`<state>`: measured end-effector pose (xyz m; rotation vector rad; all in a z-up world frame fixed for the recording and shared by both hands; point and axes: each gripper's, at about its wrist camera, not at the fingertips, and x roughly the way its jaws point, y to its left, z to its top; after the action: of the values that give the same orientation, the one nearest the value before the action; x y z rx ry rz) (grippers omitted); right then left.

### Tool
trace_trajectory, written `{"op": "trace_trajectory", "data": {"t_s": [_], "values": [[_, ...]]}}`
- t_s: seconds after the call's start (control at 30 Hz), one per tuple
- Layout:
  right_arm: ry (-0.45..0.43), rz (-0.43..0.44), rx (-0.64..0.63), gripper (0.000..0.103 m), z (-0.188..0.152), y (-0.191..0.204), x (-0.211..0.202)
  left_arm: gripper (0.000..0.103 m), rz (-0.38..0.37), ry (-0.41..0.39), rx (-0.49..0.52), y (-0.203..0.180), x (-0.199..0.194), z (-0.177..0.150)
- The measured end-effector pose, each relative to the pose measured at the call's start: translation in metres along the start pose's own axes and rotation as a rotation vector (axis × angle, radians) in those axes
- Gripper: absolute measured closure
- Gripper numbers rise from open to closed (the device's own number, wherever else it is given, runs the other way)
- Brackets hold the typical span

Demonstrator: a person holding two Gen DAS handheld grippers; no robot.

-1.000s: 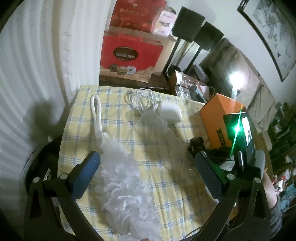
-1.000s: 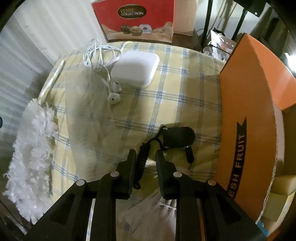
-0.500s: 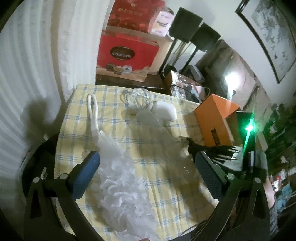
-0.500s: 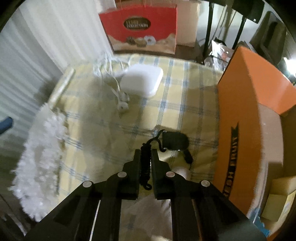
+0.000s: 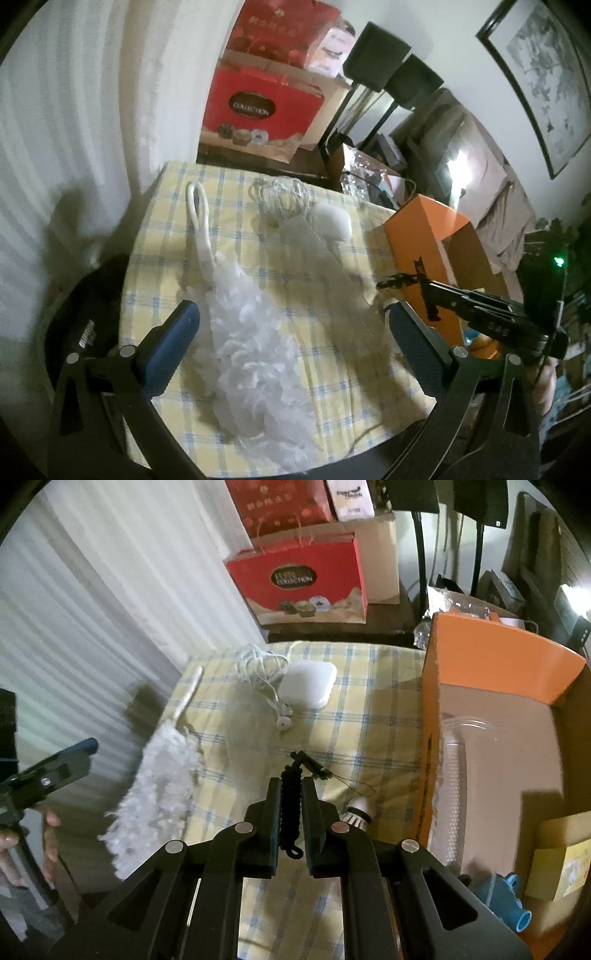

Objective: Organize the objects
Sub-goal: 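Carry the black strap into the orange box while the left gripper grasps the shuttlecock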

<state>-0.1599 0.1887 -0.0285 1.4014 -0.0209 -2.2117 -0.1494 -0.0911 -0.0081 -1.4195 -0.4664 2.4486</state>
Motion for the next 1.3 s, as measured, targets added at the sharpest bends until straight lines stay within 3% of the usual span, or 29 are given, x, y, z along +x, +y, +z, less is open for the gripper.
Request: {"op": "trace_trajectory", "data": {"t_s": [0.27, 0.63, 1.03, 1.3], "values": [[-0.07, 0.03, -0.018, 0.094, -0.005, 0.003, -0.043, 0.005, 0.002, 0.013, 0.03, -0.026, 0.012, -0.006], [-0.134, 0.033, -0.012, 0.094, -0.015, -0.006, -0.087, 0.005, -0.065, 0.142, 0.095, -0.077, 0.055, -0.016], [-0.18, 0.013, 0.043, 0.094, -0.025, -0.038, -0.115, 0.005, -0.056, 0.228, 0.17, -0.124, 0.102, -0.014], [-0.195, 0.005, 0.066, 0.094, -0.035, -0.054, -0.127, 0.019, -0.037, 0.317, 0.227, -0.141, 0.139, -0.015]]}}
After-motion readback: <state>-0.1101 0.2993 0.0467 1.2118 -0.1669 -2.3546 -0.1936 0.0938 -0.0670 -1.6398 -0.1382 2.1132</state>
